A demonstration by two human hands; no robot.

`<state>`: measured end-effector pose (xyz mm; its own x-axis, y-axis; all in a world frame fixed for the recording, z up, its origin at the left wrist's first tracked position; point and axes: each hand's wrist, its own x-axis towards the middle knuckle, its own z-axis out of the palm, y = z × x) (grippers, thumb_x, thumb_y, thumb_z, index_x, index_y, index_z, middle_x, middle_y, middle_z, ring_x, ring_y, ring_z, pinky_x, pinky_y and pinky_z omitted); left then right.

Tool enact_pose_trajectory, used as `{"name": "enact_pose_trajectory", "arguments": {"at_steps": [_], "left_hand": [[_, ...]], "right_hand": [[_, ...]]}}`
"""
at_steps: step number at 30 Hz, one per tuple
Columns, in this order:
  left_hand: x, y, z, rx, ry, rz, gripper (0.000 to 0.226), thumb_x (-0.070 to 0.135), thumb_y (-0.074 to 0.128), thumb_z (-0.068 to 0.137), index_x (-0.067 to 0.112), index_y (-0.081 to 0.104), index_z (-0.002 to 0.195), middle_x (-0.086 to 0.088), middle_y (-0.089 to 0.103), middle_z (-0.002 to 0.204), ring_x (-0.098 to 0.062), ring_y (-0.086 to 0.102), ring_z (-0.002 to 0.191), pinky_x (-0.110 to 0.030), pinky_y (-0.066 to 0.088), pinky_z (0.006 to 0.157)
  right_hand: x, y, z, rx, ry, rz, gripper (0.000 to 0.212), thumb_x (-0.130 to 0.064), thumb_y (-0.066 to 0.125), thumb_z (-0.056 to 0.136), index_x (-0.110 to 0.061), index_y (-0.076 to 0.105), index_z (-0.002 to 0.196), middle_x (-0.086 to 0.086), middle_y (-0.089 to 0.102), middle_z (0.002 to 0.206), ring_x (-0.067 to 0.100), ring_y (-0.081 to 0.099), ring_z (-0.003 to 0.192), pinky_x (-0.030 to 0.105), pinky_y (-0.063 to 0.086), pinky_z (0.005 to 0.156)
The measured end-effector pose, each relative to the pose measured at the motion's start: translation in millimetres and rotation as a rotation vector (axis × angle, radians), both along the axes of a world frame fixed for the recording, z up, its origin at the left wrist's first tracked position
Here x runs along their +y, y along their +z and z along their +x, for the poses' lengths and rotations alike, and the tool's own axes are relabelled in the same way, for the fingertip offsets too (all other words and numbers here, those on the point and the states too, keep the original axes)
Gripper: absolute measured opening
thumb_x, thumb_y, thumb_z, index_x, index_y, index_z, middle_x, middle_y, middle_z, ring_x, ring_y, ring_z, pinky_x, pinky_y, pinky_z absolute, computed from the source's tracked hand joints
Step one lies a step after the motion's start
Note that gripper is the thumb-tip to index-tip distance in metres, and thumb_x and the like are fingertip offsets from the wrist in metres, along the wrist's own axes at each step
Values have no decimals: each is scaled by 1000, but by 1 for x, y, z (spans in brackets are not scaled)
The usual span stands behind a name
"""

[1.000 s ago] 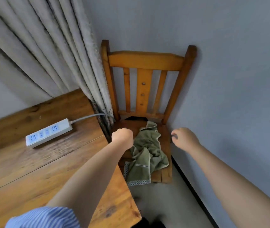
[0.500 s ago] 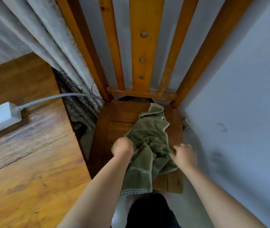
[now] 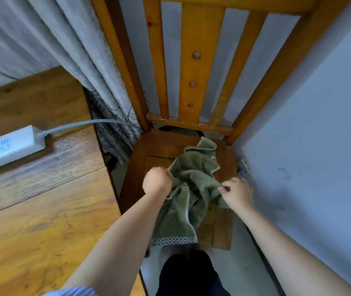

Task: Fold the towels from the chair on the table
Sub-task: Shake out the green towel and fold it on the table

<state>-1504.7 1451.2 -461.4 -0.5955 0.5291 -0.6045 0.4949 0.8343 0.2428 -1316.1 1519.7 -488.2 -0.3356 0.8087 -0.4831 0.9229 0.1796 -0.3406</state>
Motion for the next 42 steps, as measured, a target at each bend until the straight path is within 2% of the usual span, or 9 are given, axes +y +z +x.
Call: {"name": "enact_pose_trajectory", "arguments": {"at_steps": [7,10,12,16,19,24,29,35,42], "left_hand": [[-19,147,-25,13,135,329,31,21,39,96,8,64,82,-8,60,80,-22,54,70,-25,39,54],[-46,209,-45,62,265,506,25,21,43,95,12,63,84,-1,58,77,-17,51,73,-24,39,63],[-60,240,-55,89,350,602,23,22,45,94,14,57,77,3,54,66,-14,48,66,-24,35,53],[-121,308,-74,152,535,830,23,16,47,90,7,61,75,2,49,61,-16,45,64,-28,36,58],[-176,351,-90,222,575,1002,24,14,47,90,-1,59,75,-3,48,62,-19,43,68,-31,37,65],[-278,412,-118,345,595,1144,24,16,47,91,8,55,70,3,48,62,-16,44,66,-29,38,64],[-384,418,-146,402,623,1067,23,18,46,94,0,61,90,-9,59,78,-22,51,80,-40,47,78],[-487,377,-163,445,643,814,26,20,47,94,0,64,97,-17,65,97,-26,55,87,-27,36,70],[-557,280,-152,214,748,476,20,23,45,94,10,58,85,-12,60,88,-23,52,78,-30,41,59]], "right_hand": [[12,152,-40,237,102,113,22,-23,55,89,-9,69,99,10,63,105,29,51,109,39,42,90],[0,223,-61,409,165,175,18,-17,58,87,-6,71,88,11,65,94,28,55,97,33,40,80],[-3,260,-71,499,190,215,16,-15,59,86,-3,71,85,12,65,88,24,55,85,28,35,71],[-33,336,-97,681,299,249,14,-12,61,84,-1,70,85,-2,55,72,13,48,71,18,26,55],[-68,380,-124,832,363,284,11,-10,62,83,-3,70,86,-1,57,73,8,49,67,9,32,56],[-143,435,-180,1014,401,341,12,-5,62,82,1,70,88,13,62,86,18,53,81,7,36,65],[-233,446,-227,1018,400,391,15,-4,61,82,4,69,91,24,65,96,32,58,96,24,38,79],[-330,393,-243,885,501,395,17,-6,60,83,2,70,94,24,64,97,36,56,99,40,41,89],[-414,271,-208,551,825,365,16,-12,58,85,-7,71,93,12,65,98,28,52,103,35,30,92]]}}
